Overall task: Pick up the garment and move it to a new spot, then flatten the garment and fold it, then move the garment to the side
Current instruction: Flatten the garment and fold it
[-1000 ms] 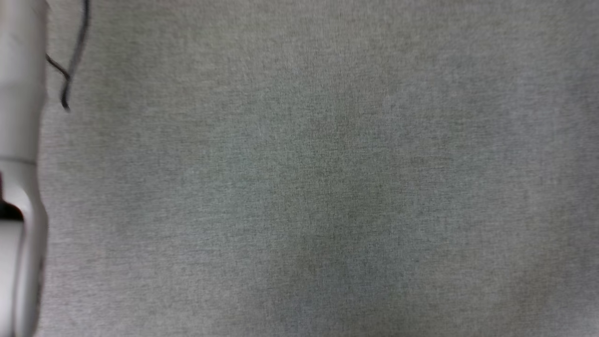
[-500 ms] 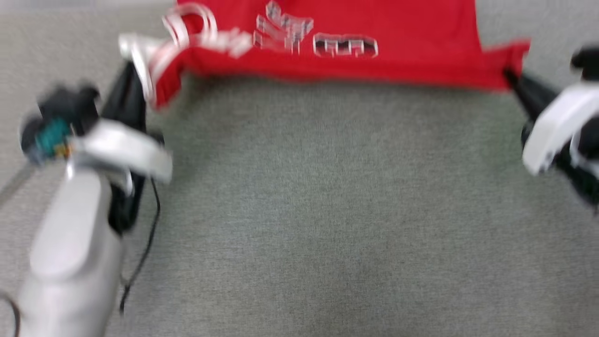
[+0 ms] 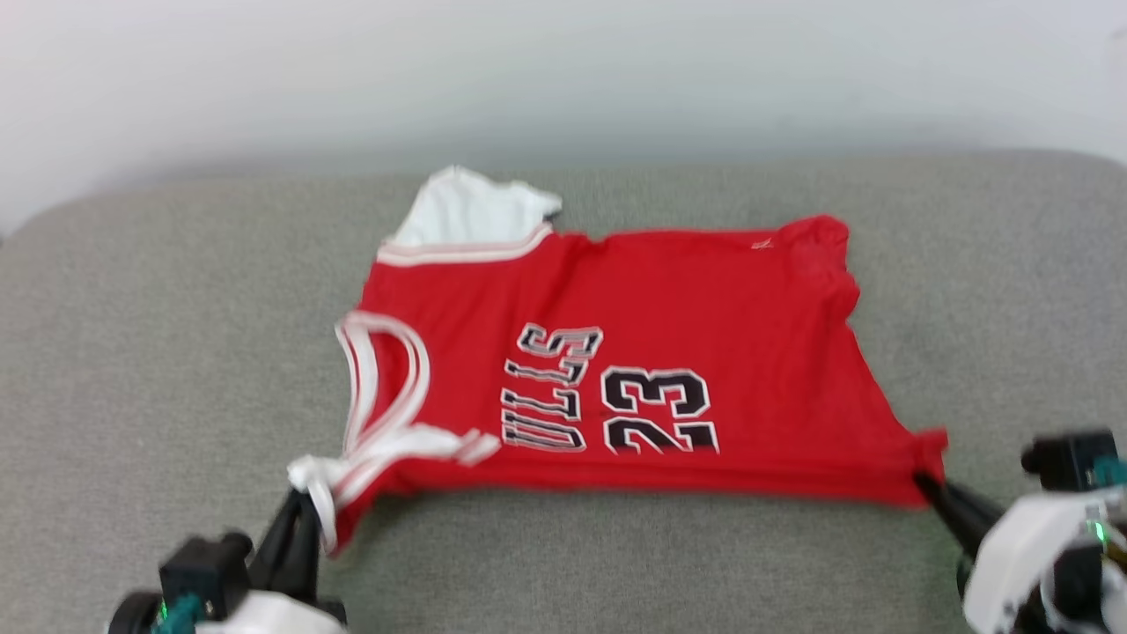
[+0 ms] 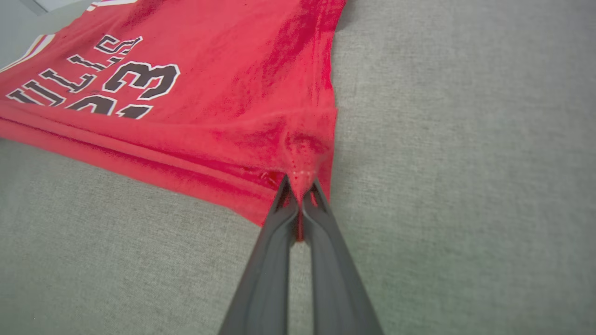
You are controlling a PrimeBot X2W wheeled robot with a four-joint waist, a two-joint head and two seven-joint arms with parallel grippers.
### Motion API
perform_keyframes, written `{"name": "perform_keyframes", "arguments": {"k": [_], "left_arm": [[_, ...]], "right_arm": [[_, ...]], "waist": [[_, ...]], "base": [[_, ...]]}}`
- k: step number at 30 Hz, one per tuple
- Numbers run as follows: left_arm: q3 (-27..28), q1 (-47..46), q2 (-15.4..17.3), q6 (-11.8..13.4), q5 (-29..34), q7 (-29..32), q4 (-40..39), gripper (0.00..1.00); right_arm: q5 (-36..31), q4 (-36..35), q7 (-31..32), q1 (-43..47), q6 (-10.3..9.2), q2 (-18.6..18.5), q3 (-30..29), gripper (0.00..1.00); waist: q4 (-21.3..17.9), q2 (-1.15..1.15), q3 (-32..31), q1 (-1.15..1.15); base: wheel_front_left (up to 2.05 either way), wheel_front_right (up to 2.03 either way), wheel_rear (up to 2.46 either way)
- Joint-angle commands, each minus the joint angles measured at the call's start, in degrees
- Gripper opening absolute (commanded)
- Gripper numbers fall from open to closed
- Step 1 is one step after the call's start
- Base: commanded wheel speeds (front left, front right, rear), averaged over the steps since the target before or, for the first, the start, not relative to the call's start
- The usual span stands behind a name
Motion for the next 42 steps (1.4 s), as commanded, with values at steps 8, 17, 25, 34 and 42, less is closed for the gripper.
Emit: {"name": "perform_keyframes", "arguments": {"k": [8,17,25,34,42], "left_arm": [[0.0,9.2,2.1,2.4,-0.5,4.3,-9.3,0.00],[-1.7,5.8,3.0,0.7,-1.2,7.8,-12.1,0.00],[-3.5,-3.7,4.3,-3.4,-0.9,9.6,-6.7,0.00],[-5.9,-11.5,3.5,-7.1,-1.8,10.6,1.9,0.00],[-7.1,-14.7,2.1,-8.9,-4.9,11.2,9.2,1.00]], "right_arm": [[-6.1,-11.1,8.0,15.8,-0.12,4.7,-12.8,0.00],[-13.3,-20.3,17.2,16.3,-0.09,11.1,-20.5,0.00],[-16.1,-17.9,19.9,6.7,-0.09,12.2,-19.9,0.00],[-15.0,-9.2,16.5,-3.6,-0.09,11.6,-15.8,0.00],[-14.4,-1.8,10.8,-6.1,-0.09,11.0,-12.4,1.00]], "waist": [[0.3,0.00,-3.6,0.02],[0.4,0.00,-1.4,0.02],[0.4,0.00,3.8,0.02],[0.6,0.00,9.9,0.02],[1.0,0.00,11.4,0.02]], "base": [[0.00,0.00,0.00],[0.00,0.00,0.00],[0.00,0.00,0.00],[0.00,0.00,0.00],[0.00,0.00,0.00]]}}
